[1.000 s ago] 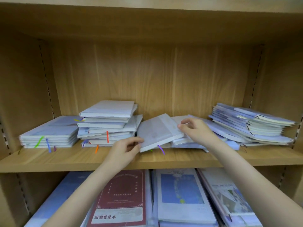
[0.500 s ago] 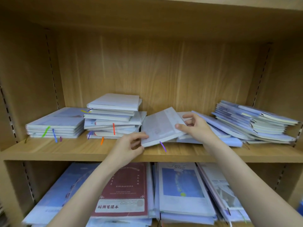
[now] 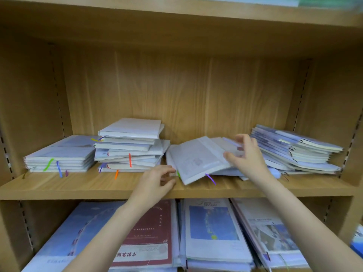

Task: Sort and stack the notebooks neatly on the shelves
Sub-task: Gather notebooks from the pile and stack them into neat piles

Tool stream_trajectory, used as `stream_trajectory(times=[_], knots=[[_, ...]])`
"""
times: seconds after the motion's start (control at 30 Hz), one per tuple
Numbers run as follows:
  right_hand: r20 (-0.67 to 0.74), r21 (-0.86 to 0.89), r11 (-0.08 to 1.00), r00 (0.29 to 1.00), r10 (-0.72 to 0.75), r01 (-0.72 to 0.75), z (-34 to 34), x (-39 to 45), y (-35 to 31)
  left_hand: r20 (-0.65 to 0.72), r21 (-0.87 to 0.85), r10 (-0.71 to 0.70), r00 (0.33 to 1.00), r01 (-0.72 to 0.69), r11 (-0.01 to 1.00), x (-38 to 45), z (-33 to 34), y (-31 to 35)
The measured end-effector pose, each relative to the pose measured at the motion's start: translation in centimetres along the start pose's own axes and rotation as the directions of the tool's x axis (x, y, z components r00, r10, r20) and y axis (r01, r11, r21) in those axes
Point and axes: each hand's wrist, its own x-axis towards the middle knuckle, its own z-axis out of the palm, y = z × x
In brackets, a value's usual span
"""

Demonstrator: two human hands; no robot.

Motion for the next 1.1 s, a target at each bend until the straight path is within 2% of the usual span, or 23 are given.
stream_trajectory(times=[0.03,0.1,0.17,0.2,0.27,0.37,0.47,0.53,0.67,0.73,0.77,0.83,0.9,1.0,1.1], knots=[[0.062,-0.107,0.985,0.99,-0.128,0.134,-0.4,-0.2,-0.1,0.009,0.033,0.016,1.0,-0.017,0.999,-0.1,0.0,0.0],[0.302,-0.177,0.915,0.905,-0.3,0.362,-0.8,-0.5,-0.5,0.02,0.096,0.042,0.999,-0.043,0.994,-0.3,0.0,0.0],[0.517,-0.272,0.837,0.806,-0.288,0.474,-0.4,-1.2,-0.8,0.025,0.119,0.055,0.998,-0.058,0.991,-0.4,-0.1,0.0],[0.548,-0.341,0.78,0.785,-0.288,0.525,0.0,-1.3,-0.4,0.026,0.127,0.063,0.998,-0.065,0.99,-0.4,-0.1,0.0],[0.473,-0.383,0.717,0.79,-0.39,0.583,1.3,-1.5,0.7,0.032,0.143,0.07,0.997,-0.073,0.987,-0.6,-0.2,0.0],[0.292,-0.351,0.74,0.818,-0.495,0.573,2.4,-2.0,1.2,0.075,0.16,0.078,0.994,-0.089,0.983,-0.7,-0.4,0.2],[0.174,-0.399,0.677,0.776,-0.606,0.619,1.7,-1.5,0.9,0.177,0.184,0.085,0.981,-0.118,0.976,-0.4,-0.9,0.1],[0.046,-0.431,0.666,0.752,-0.657,0.609,0.3,-0.2,0.0,0.208,0.182,0.074,0.975,-0.113,0.977,0.0,-1.4,0.0],[-0.131,-0.624,0.6,0.69,-0.712,0.501,-2.8,1.9,-0.9,0.117,0.166,0.105,0.988,-0.123,0.978,0.9,-1.3,0.7],[-0.127,-0.646,0.598,0.705,-0.697,0.474,-3.7,2.0,-0.1,0.065,0.142,0.143,0.988,-0.151,0.978,1.2,-0.6,1.4],[-0.083,-0.645,0.587,0.717,-0.692,0.49,-3.8,1.8,0.6,0.054,0.127,0.163,0.985,-0.169,0.977,1.5,-0.1,1.8],[0.081,-0.626,0.553,0.751,-0.656,0.55,-3.5,0.9,2.8,0.07,0.086,0.192,0.979,-0.197,0.977,2.0,1.3,2.8],[0.193,-0.574,0.595,0.799,-0.57,0.563,-2.9,-0.3,5.2,0.098,0.031,0.195,0.976,-0.199,0.979,2.3,2.8,4.0],[0.14,-0.53,0.711,0.875,-0.464,0.462,-2.2,-1.3,7.7,0.109,-0.025,0.161,0.981,-0.159,0.987,2.5,4.5,5.2],[0.047,-0.577,0.694,0.866,-0.498,0.43,-0.7,-2.2,8.3,0.092,-0.06,0.149,0.985,-0.144,0.988,2.7,5.3,5.3]])
